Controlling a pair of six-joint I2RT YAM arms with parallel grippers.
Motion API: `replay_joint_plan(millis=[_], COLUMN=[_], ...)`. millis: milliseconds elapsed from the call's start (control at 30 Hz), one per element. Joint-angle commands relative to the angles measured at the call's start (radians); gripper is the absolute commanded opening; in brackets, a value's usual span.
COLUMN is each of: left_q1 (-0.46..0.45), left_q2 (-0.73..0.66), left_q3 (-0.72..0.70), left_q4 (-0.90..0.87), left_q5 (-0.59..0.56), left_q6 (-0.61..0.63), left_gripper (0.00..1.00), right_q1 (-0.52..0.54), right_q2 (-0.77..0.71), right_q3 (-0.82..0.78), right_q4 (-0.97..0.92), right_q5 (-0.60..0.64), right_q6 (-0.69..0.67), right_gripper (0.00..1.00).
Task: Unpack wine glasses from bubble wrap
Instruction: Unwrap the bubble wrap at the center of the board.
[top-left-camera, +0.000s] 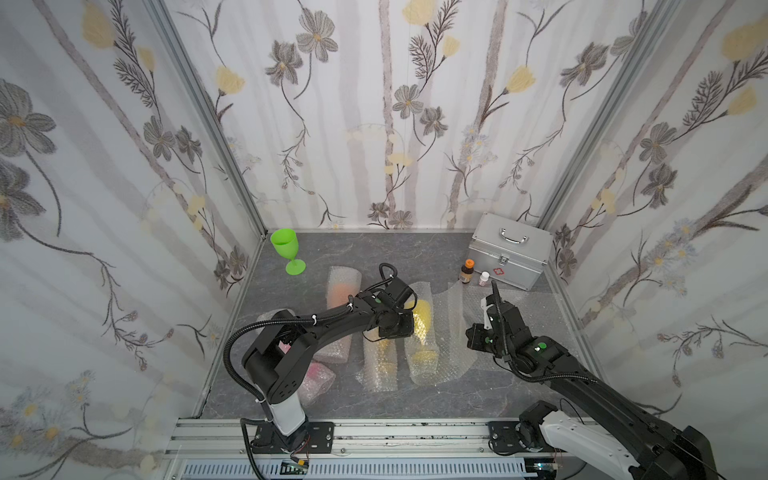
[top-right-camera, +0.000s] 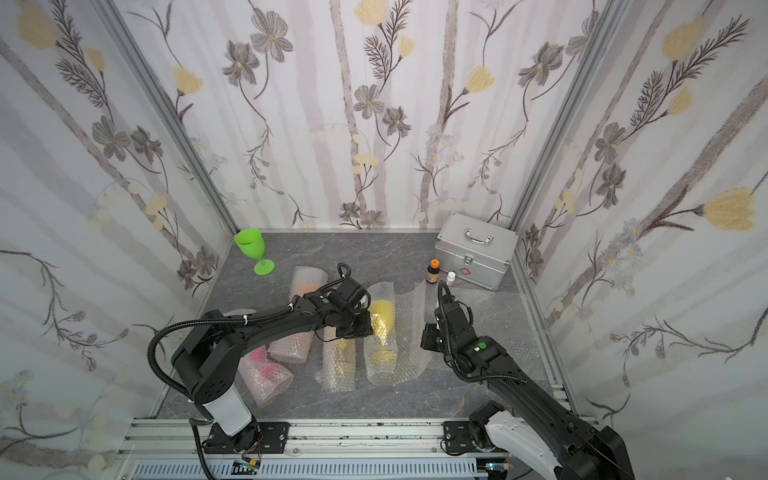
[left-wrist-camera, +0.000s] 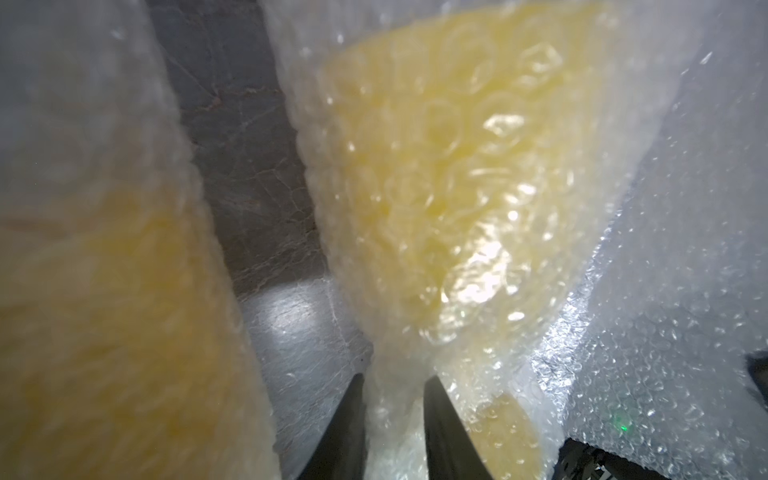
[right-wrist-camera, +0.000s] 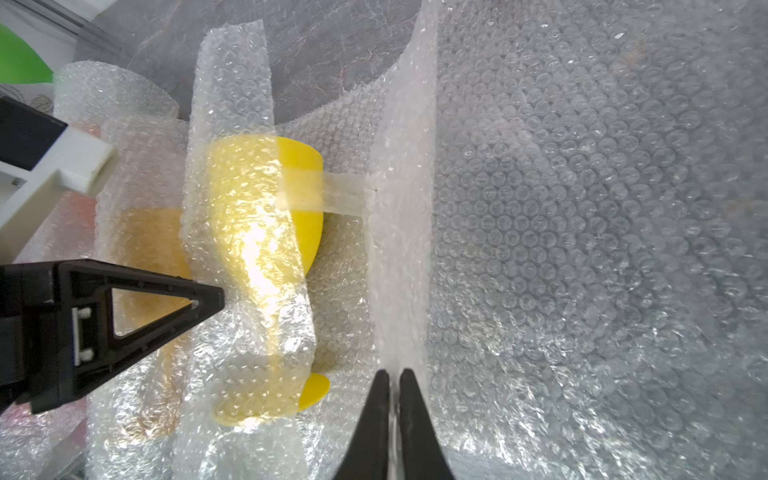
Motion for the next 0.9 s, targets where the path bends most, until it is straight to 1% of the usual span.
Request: replay_joint_plan(millis=[0,133,367,500,633,800,867], left_q1=[0.008,0.019,0.032,0.036,0.038,0.038,0.039], left_q2=[-0.007,-0.013,-0.029,-0.04,-0.041,-0.038,-0.041], left_q3=[-0.013,-0.042,-0.068,-0.075,-0.078,-0.081,-0.084], left_q4=[0.005,0.053,0.079,0.089,0.095,0.104,0.1], left_q5=[-0.004,0.027,0.043,0.048,0.053,0.058,0.058], left_q6=[0.005,-0.011,-0.019,-0.022,-0.022,-0.025,-0.025], left_gripper=[0.23,0.23,0.23,0.24,0.25,0.25,0.25], right_q1=[0.001,0.001,0.004,0.01,0.044,0.061,0.067], right_q2=[-0.009,-0.013,-0.056,-0.052,-0.021,0.062,0.109], right_q3=[0.011,0.037,0.141,0.204,0.219,0.164,0.113], right_q4=[-0.032,-0.071,-0.159,-0.166,-0.105,0.048,0.125], right_q5=[0.051,0.09,0.138,0.118,0.063,-0.013,-0.046], right_q6=[0.006,-0.018,-0.049,-0.064,-0.056,-0.013,0.004], right_gripper=[0.21,0.28,0.29,0.29,0.29,0.29,0.28])
